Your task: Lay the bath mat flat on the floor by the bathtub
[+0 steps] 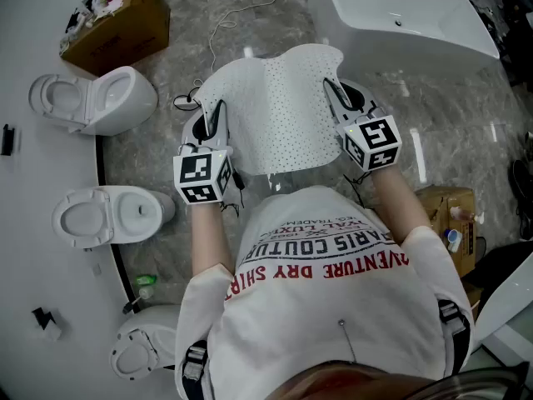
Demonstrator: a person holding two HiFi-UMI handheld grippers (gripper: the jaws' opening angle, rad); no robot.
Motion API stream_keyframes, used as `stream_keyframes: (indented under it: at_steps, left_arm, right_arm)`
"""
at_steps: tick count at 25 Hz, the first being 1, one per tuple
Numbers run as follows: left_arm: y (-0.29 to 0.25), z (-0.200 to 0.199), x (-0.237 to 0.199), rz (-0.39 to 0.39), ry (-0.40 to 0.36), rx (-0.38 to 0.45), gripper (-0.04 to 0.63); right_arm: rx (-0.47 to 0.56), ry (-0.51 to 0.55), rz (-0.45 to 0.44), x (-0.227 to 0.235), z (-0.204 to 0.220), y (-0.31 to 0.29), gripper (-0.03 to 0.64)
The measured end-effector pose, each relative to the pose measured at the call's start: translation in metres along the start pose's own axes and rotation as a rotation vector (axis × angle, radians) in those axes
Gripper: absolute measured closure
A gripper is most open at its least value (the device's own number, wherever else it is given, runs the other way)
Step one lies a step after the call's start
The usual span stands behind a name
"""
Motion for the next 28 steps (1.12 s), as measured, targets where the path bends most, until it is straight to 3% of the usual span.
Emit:
stream_keyframes:
  at_steps: [11,18,24,28]
  left_arm:
    - [0.019,0.009,-0.02,0.014,0.007,0.001,0.575]
    - [0.042,0.026,-0.054,0.025,0.023,-0.013,0.575]
    - [0.061,0.047,-0.089,0.024,0.071,-0.03,0.575]
    - [0.06,0.062,-0.104,0.01,0.098,-0.048,0.575]
  right_arm:
    - [-0.003,-0.012,0.019,-0.029,0.003,-0.005,0.603]
    - [-0.005,-0.042,0.035,-0.066,0.007,-0.022,0.603]
    - [-0.055,-0.024,-0.025,-0.111,0.02,-0.047,0.603]
    - [-0.089,-0.022,-0.054,-0.115,0.029,-0.072,0.603]
Point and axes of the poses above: the fingertips, and each gripper's own axes: y backward along the fingers, x to its right, z out of its underside, the point moved 3 cm from there along y, backward along the fingers, and after that the axes turned 6 degrees about x, right-handed, at the moved point
